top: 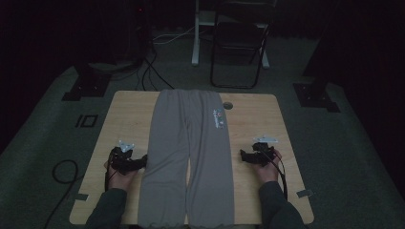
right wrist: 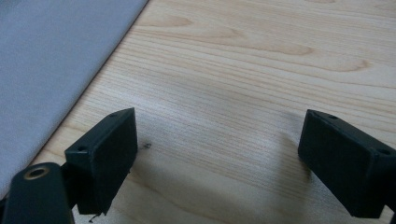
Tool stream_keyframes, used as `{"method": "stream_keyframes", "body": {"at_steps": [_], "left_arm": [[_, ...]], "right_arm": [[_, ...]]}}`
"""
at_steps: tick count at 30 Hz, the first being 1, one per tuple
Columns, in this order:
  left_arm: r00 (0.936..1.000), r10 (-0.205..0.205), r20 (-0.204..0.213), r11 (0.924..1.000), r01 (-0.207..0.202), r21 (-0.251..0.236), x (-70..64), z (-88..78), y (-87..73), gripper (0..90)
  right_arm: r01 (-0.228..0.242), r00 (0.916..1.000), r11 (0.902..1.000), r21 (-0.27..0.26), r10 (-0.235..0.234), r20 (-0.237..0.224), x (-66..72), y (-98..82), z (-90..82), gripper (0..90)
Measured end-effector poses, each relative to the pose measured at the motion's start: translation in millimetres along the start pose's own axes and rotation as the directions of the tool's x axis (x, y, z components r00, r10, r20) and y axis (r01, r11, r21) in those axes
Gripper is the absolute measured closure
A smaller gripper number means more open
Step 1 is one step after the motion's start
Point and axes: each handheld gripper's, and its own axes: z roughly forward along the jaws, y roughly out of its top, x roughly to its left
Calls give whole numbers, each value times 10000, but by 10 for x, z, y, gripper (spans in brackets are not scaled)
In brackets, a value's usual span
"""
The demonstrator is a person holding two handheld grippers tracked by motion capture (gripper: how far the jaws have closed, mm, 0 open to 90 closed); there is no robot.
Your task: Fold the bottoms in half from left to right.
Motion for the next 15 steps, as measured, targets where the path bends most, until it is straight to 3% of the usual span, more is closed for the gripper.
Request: {"method": "stream_keyframes", "body": {"at_steps": [5,11,15], "left_arm": [[9999,95,95,10000,-95,9,-9,-5,-4,172],[9993,252,261,9997,-252,11,-80,-23,-21,173],[9986,271,456,9996,-270,-26,-124,-54,-42,187]], "right_arm": [[-63,10000,10000,-19,63,41,31,1,2,123],[382,9984,9993,-40,-383,-406,199,2,1,132],[435,9980,9990,-37,-437,-457,208,4,4,132]]}}
